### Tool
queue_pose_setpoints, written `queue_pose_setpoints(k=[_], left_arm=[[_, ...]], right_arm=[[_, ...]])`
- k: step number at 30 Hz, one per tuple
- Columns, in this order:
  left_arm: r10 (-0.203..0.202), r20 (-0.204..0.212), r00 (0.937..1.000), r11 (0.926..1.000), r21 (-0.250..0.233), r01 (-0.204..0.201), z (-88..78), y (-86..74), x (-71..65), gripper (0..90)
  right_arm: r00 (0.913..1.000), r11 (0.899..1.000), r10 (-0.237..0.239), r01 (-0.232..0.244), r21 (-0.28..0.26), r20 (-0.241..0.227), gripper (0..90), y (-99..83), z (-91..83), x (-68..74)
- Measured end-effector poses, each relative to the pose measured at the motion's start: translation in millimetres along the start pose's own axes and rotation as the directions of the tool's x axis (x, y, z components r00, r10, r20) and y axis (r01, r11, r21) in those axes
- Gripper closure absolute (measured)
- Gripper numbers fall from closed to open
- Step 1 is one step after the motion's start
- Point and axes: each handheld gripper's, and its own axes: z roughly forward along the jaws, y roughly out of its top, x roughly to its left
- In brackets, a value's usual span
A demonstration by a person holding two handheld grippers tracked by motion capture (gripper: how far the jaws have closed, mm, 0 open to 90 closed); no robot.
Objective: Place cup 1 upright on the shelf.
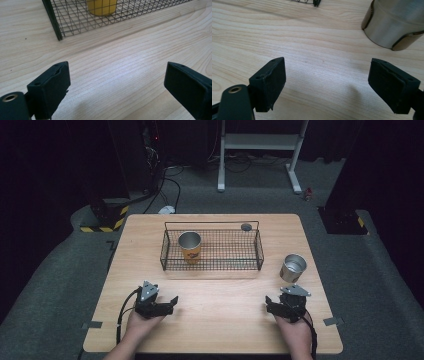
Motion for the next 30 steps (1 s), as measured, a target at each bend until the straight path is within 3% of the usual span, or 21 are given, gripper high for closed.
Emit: queue_pose_setpoints(k=[2, 4, 5, 7, 9, 11, 14, 19, 21, 27, 30], left_arm=[[-0.008, 0.001, 1.0, 0.9964, -0.084, 0.008, -6.2, 2.6, 0.7, 5.7], [0.019, -0.053, 0.9984, 0.9757, -0.217, -0.03, -19.5, 6.1, -1.7, 5.6], [0.019, -0.063, 0.9978, 0.9671, -0.252, -0.035, -23.8, 7.2, -2.1, 5.6], [0.005, -0.051, 0.9987, 0.9422, -0.334, -0.022, -33.9, 8.7, -2.4, 5.4], [-0.002, -0.083, 0.9965, 0.9247, -0.38, -0.03, -41.4, 9.9, -3.8, 5.3], [-0.006, -0.096, 0.9954, 0.9013, -0.432, -0.036, -48.6, 10.3, -3.6, 5.1], [-0.035, -0.111, 0.9932, 0.8789, -0.477, -0.022, -55.9, 10.3, -0.6, 5.2], [-0.065, -0.111, 0.9917, 0.8957, -0.445, 0.009, -53.5, 9.4, 8.0, 5.3], [-0.082, -0.1, 0.9916, 0.898, -0.439, 0.03, -52.5, 8.9, 11.2, 5.3], [-0.088, -0.114, 0.9896, 0.915, -0.402, 0.035, -47.6, 6.9, 15.9, 5.3], [-0.09, -0.115, 0.9893, 0.9226, -0.384, 0.039, -44.5, 5.7, 17.5, 5.5]], right_arm=[[1.0, 1.0, 0.008, -0.008, -0.006, 0.004, 14.8, -1.0, -0.4, -2.1], [0.9999, 1.0, 0.014, -0.014, -0.01, 0.009, 14.8, -1.7, -0.2, -4.9], [0.9998, 1.0, 0.017, -0.017, -0.013, 0.014, 14.8, -2.0, -0.1, -6.1], [0.9997, 1.0, 0.013, -0.012, -0.02, 0.02, 14.8, -1.8, -0.1, -8.8], [0.9991, 0.999, 0.032, -0.031, -0.021, 0.028, 14.7, -1.6, -0.3, -9.8], [0.999, 0.999, 0.026, -0.025, -0.025, 0.036, 14.6, -1.1, 0.2, -12.4], [0.9985, 0.999, 0.032, -0.03, -0.033, 0.045, 14.4, -0.3, 0.7, -15.3], [0.9963, 0.998, 0.049, -0.046, -0.046, 0.071, 14.0, 1.7, 4.0, -21.6], [0.9949, 0.997, 0.064, -0.06, -0.047, 0.078, 13.9, 3.9, 6.1, -24.2], [0.9921, 0.996, 0.085, -0.08, -0.049, 0.093, 13.7, 12.7, 12.9, -33.1], [0.9878, 0.993, 0.118, -0.114, -0.043, 0.102, 13.3, 15.1, 16.0, -38.2]])
